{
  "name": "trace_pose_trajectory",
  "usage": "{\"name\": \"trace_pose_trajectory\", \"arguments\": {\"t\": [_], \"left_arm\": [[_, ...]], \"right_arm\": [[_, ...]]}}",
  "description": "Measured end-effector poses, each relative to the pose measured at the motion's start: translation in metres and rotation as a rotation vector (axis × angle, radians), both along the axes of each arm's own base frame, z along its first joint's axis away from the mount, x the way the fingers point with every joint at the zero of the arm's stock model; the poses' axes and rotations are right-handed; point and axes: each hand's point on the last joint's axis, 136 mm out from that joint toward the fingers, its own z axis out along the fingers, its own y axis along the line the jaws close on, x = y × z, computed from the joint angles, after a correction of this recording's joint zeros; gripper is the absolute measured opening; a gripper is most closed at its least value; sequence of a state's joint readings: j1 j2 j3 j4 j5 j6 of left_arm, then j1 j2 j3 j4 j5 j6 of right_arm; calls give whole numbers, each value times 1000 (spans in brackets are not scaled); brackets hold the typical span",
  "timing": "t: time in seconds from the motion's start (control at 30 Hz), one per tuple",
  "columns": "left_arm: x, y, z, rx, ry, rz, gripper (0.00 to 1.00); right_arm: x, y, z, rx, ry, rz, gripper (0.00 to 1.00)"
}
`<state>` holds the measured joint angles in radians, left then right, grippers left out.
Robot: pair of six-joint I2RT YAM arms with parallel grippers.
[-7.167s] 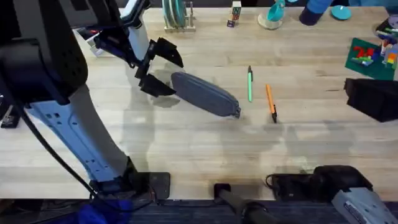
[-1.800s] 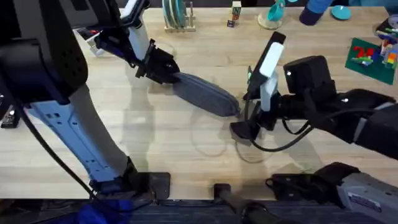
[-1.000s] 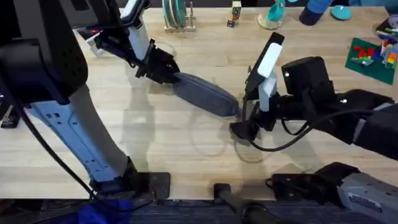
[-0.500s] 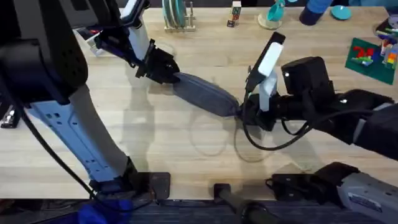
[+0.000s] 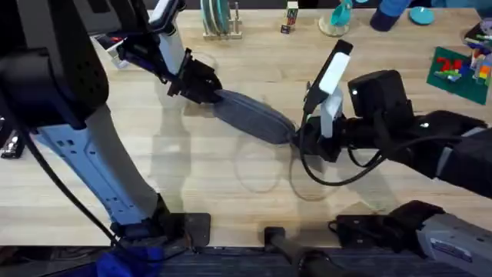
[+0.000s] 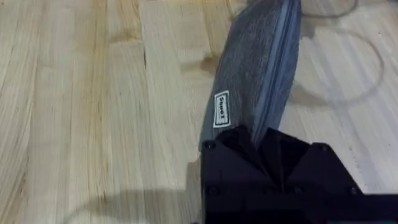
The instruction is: Unzip the bag, pick up the pens from the table one at a time and place them inside, then zip the bag closed.
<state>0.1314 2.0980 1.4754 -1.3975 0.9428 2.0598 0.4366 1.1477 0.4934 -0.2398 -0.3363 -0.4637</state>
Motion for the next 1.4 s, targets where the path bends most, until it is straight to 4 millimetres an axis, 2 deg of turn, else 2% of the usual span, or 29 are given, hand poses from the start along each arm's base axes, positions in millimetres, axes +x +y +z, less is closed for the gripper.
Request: {"name": "trace_pose_trajectory", "arguments": {"t": [0.67,1.0,1.4], "left_arm": [[0,0,0,0,0,0,42],[0,0,0,0,-2,0,42],[1,0,0,0,-3,0,42]], "right_arm": [[1,-1,1,1,-3,-5,35],[11,-9,31,47,-106,-45,34],[11,-8,33,54,-114,-43,34]]}}
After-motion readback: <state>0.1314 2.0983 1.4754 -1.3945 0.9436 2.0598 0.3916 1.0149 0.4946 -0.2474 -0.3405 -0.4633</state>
